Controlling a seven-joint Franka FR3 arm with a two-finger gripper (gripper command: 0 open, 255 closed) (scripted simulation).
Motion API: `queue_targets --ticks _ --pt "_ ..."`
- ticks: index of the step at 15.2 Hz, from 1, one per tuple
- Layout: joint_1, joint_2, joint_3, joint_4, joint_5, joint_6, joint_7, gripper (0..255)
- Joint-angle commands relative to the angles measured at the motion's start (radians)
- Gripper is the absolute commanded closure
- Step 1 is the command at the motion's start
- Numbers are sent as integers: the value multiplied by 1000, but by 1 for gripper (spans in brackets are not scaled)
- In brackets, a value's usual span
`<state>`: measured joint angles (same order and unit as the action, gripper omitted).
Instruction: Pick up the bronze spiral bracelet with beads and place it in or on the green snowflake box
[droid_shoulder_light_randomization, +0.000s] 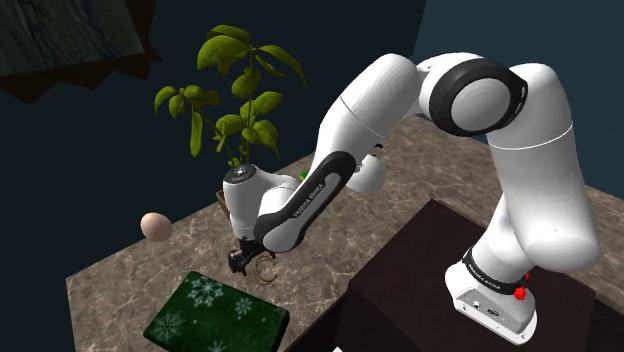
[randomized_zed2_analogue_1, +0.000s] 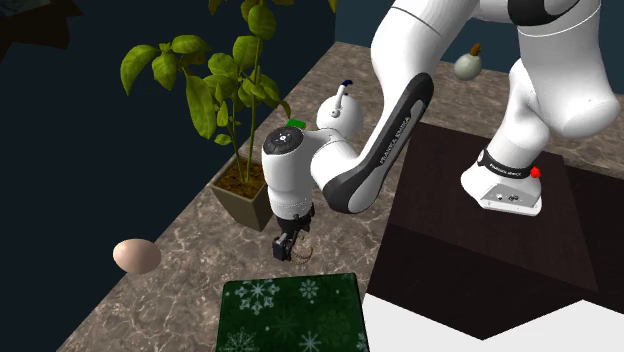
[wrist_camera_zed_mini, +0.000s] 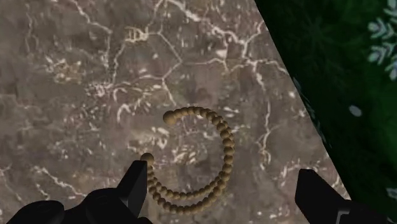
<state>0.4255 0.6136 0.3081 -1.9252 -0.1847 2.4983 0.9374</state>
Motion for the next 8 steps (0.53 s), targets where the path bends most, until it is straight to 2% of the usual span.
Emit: queue_targets --ticks 1,8 --pt "16 40 -10 34 -12 9 11 0" --pt "37 114 -32 54 -32 62 24 0"
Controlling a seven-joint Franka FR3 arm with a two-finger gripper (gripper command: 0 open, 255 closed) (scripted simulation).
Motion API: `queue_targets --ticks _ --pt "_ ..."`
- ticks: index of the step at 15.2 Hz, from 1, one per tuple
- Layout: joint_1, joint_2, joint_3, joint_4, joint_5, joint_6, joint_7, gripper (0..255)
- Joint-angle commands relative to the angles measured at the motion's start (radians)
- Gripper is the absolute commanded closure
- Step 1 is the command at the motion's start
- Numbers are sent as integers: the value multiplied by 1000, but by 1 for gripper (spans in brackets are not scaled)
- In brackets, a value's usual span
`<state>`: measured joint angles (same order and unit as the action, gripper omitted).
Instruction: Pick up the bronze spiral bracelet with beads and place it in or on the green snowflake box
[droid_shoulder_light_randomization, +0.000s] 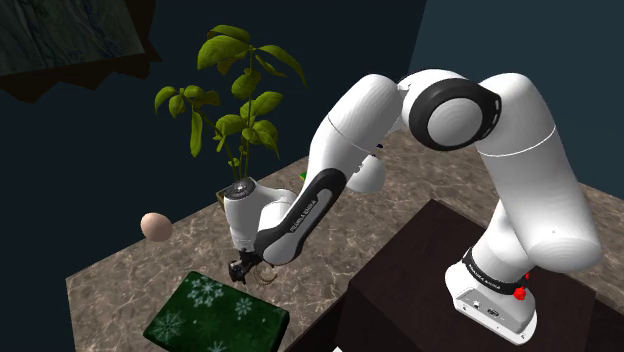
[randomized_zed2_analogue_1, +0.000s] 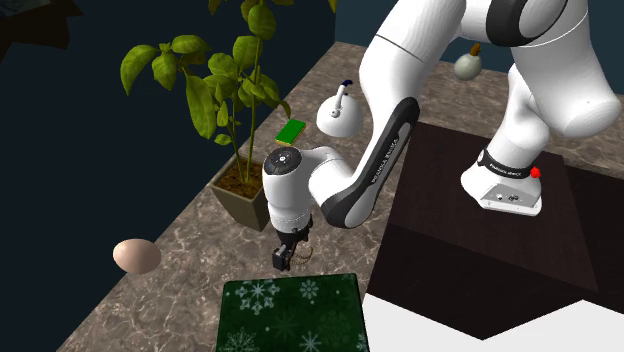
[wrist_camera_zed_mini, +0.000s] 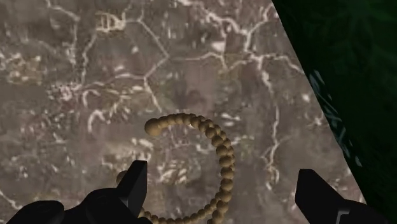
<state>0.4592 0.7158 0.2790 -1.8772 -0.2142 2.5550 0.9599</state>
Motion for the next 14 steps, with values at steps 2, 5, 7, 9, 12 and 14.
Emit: queue_targets --ticks 2,5,7,9,12,14 --pt "3 11 -3 6 -3 6 2 0" --pt "3 12 -3 6 -3 6 2 0" --pt "3 11 -3 6 -3 5 2 0" --pt "3 11 -3 6 -3 5 2 255" --pt "3 11 -3 6 -3 5 2 255" --pt "3 11 -3 6 -3 5 2 255"
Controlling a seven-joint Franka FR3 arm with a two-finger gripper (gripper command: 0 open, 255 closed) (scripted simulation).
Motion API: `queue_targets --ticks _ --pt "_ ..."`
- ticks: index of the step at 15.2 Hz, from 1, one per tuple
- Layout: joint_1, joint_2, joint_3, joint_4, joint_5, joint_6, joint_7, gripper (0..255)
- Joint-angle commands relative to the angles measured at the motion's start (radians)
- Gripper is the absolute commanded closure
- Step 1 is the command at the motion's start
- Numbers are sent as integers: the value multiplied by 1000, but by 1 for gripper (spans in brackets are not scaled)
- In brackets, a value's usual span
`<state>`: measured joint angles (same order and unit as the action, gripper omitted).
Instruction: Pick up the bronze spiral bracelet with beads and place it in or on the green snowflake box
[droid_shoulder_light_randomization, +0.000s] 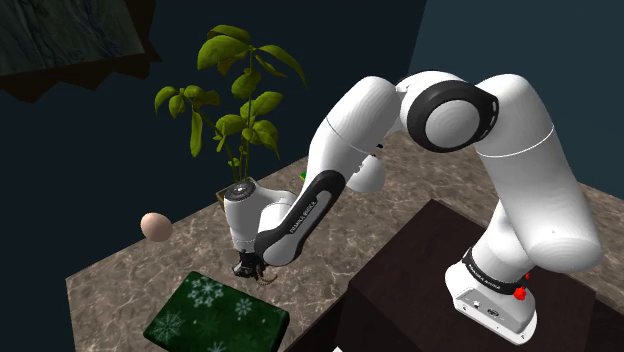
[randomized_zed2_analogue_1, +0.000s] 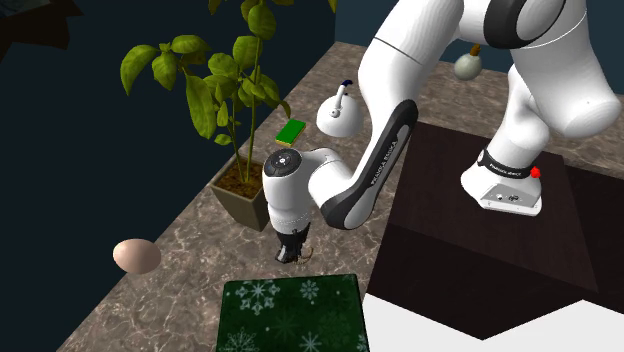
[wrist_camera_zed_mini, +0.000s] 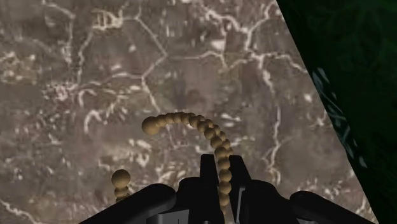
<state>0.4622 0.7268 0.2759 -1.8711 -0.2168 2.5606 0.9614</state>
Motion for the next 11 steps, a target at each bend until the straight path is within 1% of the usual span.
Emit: queue_targets --ticks 1,3,11 --pt "0 0 0 0 0 0 0 255" --pt "0 1 0 0 0 0 0 255" --pt "-21 -89 27 -24 25 -65 -12 255"
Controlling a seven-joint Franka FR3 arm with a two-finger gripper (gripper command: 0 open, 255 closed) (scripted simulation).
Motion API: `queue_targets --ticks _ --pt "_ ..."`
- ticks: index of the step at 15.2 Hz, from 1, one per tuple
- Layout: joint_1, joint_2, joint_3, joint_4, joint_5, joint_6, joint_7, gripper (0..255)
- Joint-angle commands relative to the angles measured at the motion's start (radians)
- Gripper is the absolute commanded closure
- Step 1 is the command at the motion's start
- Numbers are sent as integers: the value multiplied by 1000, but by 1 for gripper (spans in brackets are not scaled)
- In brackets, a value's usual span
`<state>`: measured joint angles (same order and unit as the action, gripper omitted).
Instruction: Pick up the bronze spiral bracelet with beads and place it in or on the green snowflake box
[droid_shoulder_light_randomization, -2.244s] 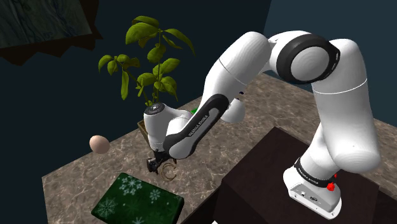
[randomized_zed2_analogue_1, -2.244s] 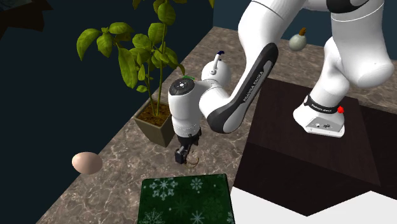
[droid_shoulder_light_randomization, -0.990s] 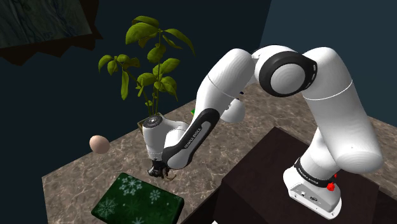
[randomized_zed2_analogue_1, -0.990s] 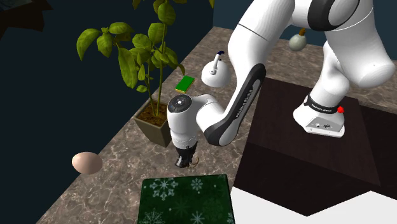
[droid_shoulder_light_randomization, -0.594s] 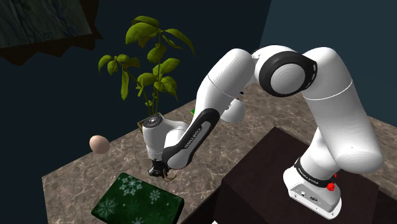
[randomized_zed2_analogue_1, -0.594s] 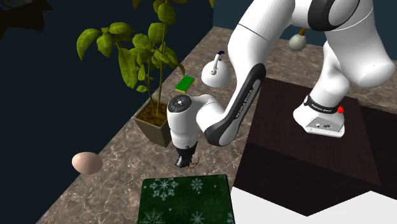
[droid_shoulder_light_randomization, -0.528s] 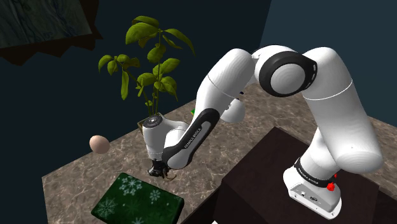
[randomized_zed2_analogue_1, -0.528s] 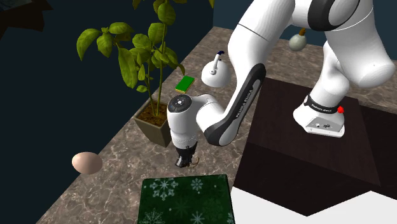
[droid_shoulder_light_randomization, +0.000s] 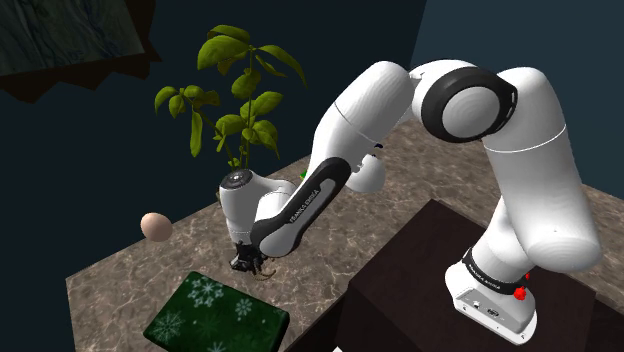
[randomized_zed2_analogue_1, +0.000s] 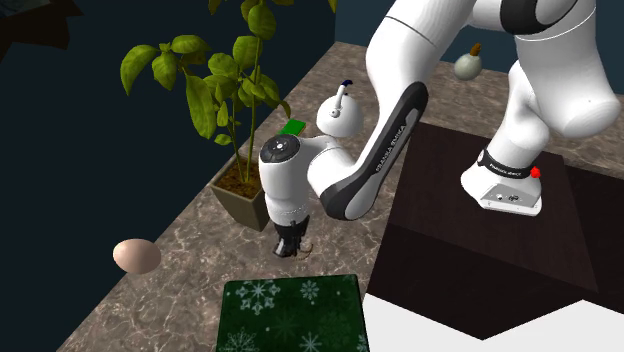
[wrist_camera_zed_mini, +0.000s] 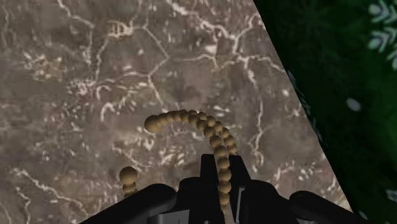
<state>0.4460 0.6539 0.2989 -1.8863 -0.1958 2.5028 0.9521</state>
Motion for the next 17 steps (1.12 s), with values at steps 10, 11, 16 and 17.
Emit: queue_targets --ticks 10,11,16,17 --pt "-29 -118 35 -20 40 -97 -20 255" --pt "-31 -128 38 -20 44 -106 -22 255" --pt "-41 -174 52 -16 62 -155 -31 255" --pt "-43 -183 54 -15 66 -165 -33 255"
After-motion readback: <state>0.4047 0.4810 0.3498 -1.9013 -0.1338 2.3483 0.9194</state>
